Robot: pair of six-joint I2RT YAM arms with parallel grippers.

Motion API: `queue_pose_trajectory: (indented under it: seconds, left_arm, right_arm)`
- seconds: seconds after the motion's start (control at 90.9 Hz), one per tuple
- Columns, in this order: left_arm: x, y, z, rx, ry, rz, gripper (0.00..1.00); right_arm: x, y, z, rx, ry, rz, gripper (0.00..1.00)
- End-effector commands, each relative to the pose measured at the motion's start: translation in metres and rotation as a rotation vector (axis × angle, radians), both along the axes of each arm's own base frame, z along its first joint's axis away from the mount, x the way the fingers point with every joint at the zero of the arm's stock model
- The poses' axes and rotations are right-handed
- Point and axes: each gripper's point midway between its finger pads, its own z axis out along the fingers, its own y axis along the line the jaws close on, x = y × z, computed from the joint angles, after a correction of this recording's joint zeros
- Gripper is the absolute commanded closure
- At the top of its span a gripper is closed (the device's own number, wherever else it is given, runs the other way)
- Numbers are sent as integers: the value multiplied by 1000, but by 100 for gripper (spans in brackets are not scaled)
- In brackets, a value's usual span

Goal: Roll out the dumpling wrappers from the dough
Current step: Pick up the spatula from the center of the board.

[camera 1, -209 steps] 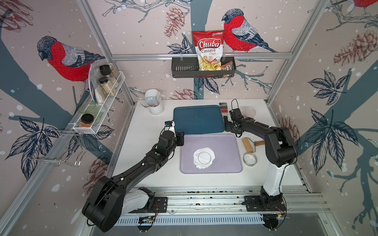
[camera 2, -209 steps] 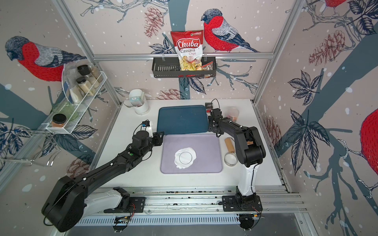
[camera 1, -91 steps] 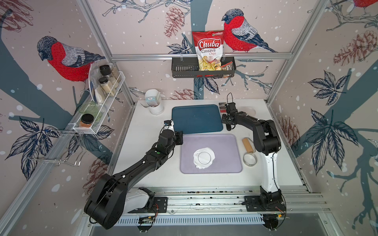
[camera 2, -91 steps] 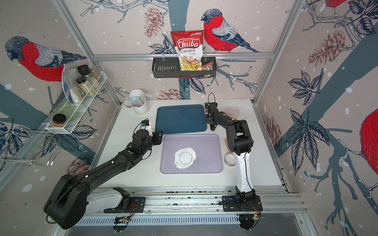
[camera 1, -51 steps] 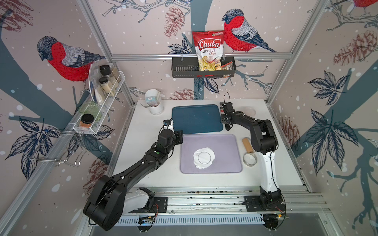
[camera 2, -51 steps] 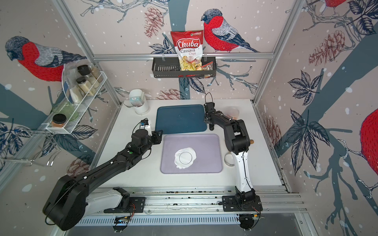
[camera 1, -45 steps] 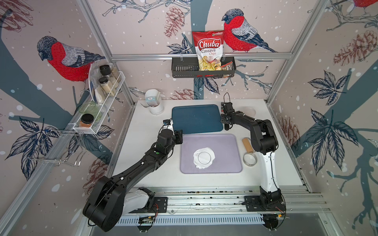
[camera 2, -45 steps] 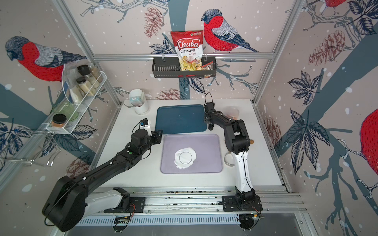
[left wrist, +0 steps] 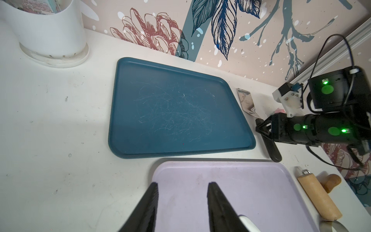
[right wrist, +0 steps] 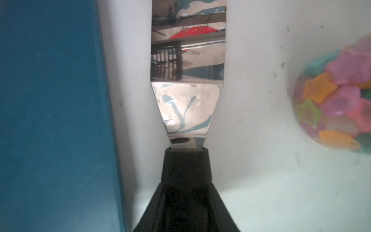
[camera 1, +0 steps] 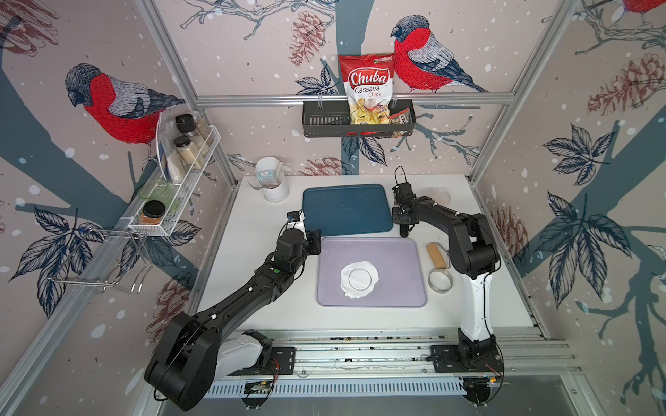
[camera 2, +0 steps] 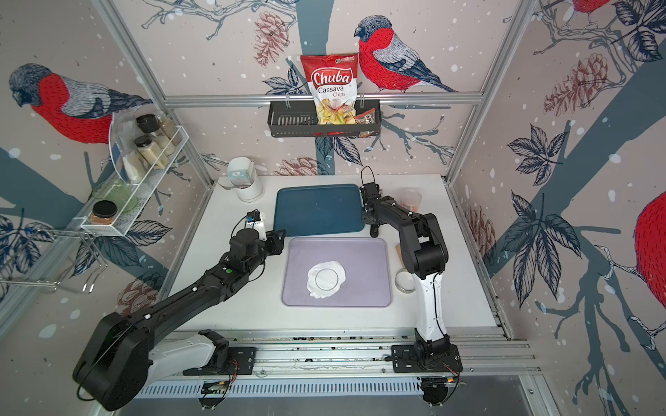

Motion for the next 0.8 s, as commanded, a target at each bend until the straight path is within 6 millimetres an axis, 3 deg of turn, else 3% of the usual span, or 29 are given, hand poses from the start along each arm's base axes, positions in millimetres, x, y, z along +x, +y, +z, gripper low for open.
queue_pose_trajectory:
  seconds: [0.0,0.319,0.572,0.792]
  left_arm:
    - [6,-3,16,20,-81,-30,55]
    - [-7,-36,48,65,-305,-255,55]
    - [-38,-79,76,284,-610,-428,46]
    - [-51,-106,62,427,-772,-606,40]
  right_arm:
    - [-9,2,20,15,-12,9,85]
    - [-60,22,64,72,3,65,86]
    - [-138,51,78,128,113,180,86]
    - [-206,67,89,206,243,298,86]
